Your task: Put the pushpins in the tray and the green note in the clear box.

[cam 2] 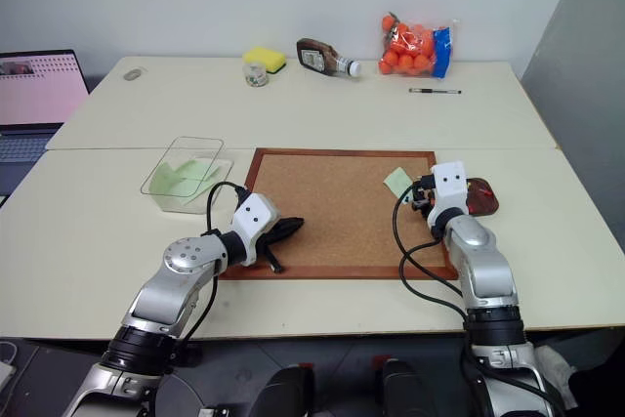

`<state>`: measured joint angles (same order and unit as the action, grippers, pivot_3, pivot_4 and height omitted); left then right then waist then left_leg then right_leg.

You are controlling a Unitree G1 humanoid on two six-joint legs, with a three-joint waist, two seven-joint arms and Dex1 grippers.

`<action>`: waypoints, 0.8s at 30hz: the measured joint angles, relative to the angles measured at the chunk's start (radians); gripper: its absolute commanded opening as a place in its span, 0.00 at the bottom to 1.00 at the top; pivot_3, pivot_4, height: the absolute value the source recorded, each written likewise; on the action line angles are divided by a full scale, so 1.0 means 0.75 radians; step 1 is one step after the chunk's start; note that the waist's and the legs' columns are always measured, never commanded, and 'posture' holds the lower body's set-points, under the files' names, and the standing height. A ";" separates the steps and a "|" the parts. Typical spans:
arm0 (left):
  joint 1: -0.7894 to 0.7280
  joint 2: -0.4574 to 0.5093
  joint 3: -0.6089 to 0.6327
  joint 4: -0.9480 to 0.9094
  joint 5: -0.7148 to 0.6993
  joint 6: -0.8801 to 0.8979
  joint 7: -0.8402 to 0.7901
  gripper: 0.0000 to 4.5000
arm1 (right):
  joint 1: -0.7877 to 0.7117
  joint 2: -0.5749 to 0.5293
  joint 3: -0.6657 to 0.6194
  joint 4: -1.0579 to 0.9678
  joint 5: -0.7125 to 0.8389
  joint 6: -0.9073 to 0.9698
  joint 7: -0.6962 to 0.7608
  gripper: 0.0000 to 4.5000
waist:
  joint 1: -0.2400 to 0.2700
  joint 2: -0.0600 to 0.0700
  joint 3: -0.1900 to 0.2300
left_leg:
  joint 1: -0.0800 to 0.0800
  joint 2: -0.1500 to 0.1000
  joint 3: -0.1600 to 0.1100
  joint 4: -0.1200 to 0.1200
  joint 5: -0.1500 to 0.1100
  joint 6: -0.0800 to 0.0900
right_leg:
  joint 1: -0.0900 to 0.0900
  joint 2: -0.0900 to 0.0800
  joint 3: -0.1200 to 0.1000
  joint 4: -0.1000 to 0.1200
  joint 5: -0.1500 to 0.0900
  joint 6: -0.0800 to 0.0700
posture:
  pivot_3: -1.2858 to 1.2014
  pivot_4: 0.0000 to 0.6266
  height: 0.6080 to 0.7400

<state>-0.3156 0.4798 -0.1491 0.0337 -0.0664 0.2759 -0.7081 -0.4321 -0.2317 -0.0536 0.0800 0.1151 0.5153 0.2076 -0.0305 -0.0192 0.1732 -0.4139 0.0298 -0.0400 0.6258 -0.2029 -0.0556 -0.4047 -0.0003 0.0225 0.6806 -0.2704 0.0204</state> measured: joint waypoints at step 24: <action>0.001 0.000 0.000 -0.002 0.001 0.000 0.002 0.00 | -0.026 0.009 0.013 0.054 -0.019 -0.001 0.012 0.01 | -0.001 0.000 0.000 | 0.000 0.000 0.000 0.000 0.000 0.000 | 0.000 0.000 0.000 0.000 0.000 0.000 | 0.52 0.24 1.00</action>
<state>-0.3148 0.4801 -0.1491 0.0319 -0.0659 0.2759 -0.7066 -0.4518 -0.2249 -0.0441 0.1207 0.1008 0.5148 0.2162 -0.0311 -0.0192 0.1732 -0.4139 0.0298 -0.0400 0.6258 -0.2029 -0.0556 -0.4047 -0.0003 0.0224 0.6805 -0.2704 0.0204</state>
